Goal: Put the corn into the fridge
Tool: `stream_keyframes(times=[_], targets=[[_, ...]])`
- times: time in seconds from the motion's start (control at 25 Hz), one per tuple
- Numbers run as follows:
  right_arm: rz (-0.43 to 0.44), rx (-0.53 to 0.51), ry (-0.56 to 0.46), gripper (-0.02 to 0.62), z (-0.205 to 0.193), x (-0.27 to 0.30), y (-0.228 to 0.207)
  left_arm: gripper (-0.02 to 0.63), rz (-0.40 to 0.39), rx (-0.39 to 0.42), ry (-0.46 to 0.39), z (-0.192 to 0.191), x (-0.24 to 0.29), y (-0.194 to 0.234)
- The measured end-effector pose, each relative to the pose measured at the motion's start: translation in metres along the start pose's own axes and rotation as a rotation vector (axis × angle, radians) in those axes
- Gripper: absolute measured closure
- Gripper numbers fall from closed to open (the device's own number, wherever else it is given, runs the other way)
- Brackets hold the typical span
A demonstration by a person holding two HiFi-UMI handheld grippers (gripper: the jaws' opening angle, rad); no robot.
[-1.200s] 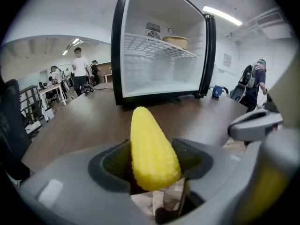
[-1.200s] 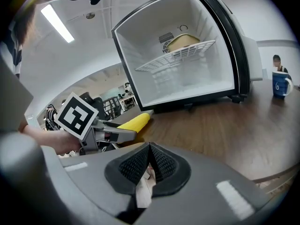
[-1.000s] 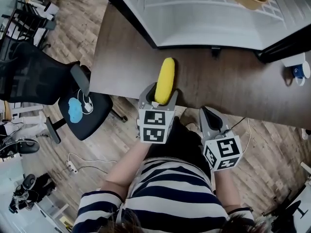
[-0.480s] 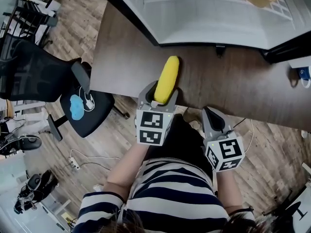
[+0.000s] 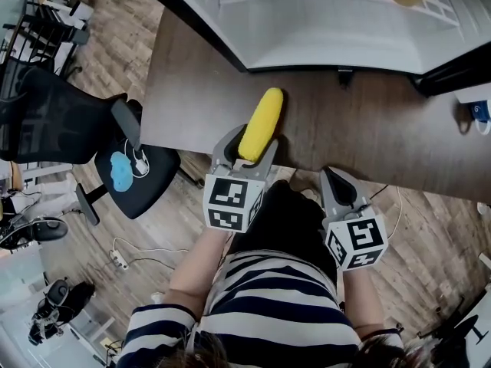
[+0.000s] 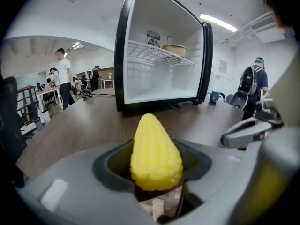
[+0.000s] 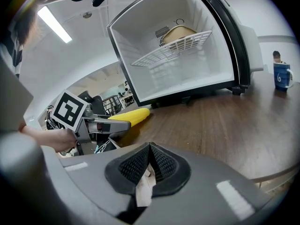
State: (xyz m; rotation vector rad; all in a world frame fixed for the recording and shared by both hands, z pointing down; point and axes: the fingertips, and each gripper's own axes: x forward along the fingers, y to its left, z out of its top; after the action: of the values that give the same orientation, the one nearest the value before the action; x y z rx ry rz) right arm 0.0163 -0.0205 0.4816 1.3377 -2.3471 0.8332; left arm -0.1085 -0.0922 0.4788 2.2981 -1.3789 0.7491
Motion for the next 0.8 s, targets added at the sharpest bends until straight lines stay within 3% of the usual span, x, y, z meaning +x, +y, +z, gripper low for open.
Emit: stream_keyframes(times=[0.4,0.8], targets=[[-0.02,0.001,-0.019,0.601,0.003,-0.009,0.002,0.606,-0.033,0.046,-0.076,0.026,-0.016,-0.01],[-0.042,-0.008,-0.069,0.601,0.021,-0.021,0.002,0.606,-0.103,0.039,-0.208,0.085,-0.038,-0.028]])
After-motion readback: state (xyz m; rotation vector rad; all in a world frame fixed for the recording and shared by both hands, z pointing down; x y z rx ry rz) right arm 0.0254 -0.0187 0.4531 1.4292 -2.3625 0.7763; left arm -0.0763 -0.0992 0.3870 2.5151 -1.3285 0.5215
